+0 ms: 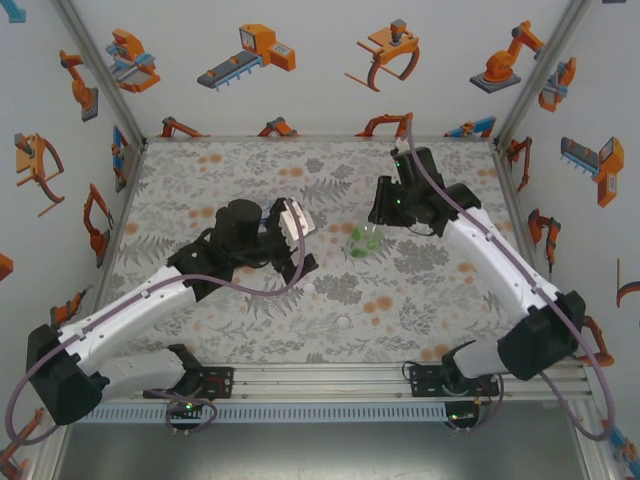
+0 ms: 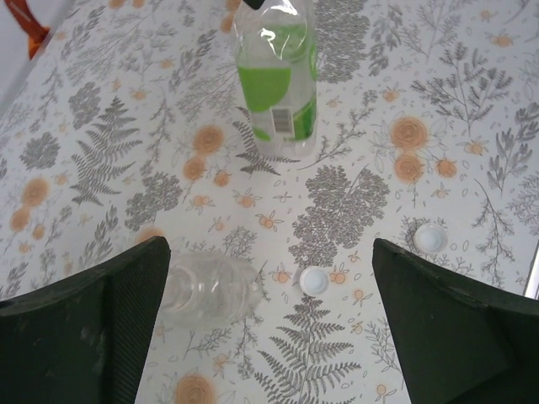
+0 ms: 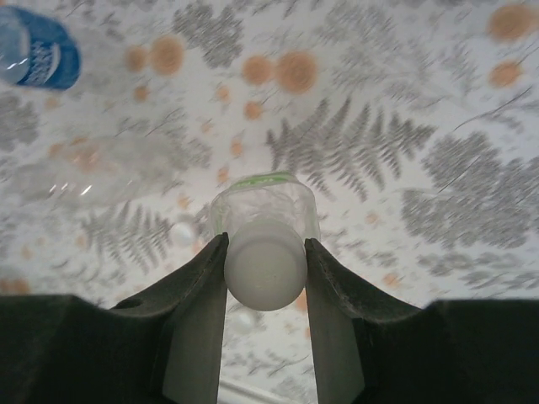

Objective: Screw on the bottle caps

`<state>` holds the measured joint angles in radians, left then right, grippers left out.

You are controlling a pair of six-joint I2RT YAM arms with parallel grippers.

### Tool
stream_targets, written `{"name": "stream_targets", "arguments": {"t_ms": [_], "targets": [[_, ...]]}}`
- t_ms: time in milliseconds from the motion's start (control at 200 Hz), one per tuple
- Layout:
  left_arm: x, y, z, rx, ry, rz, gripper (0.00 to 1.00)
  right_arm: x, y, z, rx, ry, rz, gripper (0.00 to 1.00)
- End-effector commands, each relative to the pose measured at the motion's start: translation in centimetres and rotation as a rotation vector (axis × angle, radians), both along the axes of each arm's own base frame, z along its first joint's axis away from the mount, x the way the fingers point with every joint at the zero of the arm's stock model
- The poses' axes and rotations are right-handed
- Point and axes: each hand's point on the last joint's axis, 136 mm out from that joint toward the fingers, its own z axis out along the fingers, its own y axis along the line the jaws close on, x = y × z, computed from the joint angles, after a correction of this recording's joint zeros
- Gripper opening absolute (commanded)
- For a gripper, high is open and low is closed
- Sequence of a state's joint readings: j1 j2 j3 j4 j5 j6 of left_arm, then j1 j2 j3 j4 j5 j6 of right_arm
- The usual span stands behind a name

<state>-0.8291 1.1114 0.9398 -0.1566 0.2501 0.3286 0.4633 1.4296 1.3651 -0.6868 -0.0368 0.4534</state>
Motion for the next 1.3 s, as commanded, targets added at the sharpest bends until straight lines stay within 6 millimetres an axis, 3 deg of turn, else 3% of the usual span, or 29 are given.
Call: {"name": "stream_targets", "arguments": {"t_ms": [0, 230, 451, 866, 1026, 1292], "targets": [[0.4, 1.5, 0.7, -0.043, 0.084, 0.079, 0.97, 3.1, -1.7, -0.3, -0.153, -0.030, 0.029, 0.14], [3.4, 5.1, 1.7, -0.102, 0.172, 0.363, 0.97, 9.7, -3.5, -2.2, -0.248, -0.037, -0.021, 0.14], [4.3, 6.4, 2.2, -0.175, 0.335, 0.478, 0.97, 12.8, -4.4, -3.4, -0.280, -0.033, -0.031, 0.17], [5.3, 6.2, 2.0, -0.204, 0.440, 0.544, 0.97, 12.6, -4.4, -5.4, -0.280, -0.011, -0.037, 0.46], [5.6, 6.2, 2.2, -0.215, 0.423, 0.547, 0.97, 12.7, -4.5, -4.2, -0.262, -0.041, -0.047, 0.53], [6.6, 7.5, 1.1, -0.175, 0.415, 0.650, 0.97, 11.1, -4.1, -0.4, -0.215, -0.109, -0.040, 0.54]]}}
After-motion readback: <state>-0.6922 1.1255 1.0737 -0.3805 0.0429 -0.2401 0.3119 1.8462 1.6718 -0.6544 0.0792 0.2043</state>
